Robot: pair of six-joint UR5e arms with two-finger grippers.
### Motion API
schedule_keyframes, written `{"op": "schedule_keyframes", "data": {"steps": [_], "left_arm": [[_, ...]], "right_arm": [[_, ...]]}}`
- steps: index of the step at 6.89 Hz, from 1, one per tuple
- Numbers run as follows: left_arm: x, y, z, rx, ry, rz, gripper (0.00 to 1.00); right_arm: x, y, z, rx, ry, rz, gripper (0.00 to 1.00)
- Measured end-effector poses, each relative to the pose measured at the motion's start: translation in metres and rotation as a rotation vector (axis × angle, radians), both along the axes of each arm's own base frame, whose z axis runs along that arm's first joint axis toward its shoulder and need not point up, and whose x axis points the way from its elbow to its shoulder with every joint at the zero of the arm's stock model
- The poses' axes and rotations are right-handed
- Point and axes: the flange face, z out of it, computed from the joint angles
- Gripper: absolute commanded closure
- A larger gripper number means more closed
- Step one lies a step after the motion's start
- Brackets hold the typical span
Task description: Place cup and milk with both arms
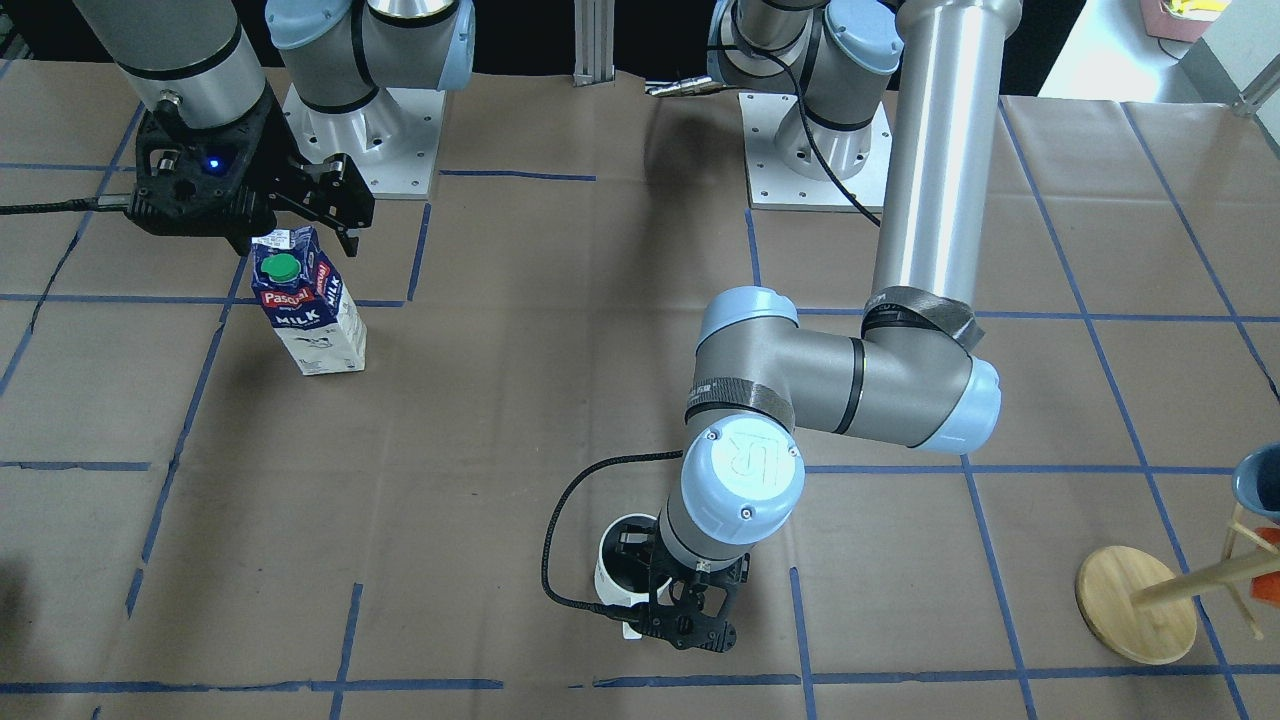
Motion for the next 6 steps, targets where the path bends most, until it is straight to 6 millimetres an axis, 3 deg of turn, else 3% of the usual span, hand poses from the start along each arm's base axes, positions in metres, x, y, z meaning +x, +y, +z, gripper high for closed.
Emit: {"op": "schedule_keyframes", "data": {"steps": [1,2,4,6], "left_arm": [[-0.001,0.001,-0.003,0.0,-0.026,-0.006,0.35],[-0.002,0.002,-0.003,-0.003,-0.048,-0.011,0.04],[-0.003,0.004,0.0,0.001,-0.058,-0.015,0.0],[-0.001,0.013,0.029,0.017,-0.061,-0.018,0.0]], "right_arm": [[0.0,0.0,0.0,0.0,0.0,0.0,0.0],[-0.001,0.0,0.0,0.0,0.0,0.0,0.0],[-0.009,-0.002,0.0,0.0,0.006,0.021,0.0],[-0.035,-0.003,0.001,0.002,0.004,0.045,0.0]]}}
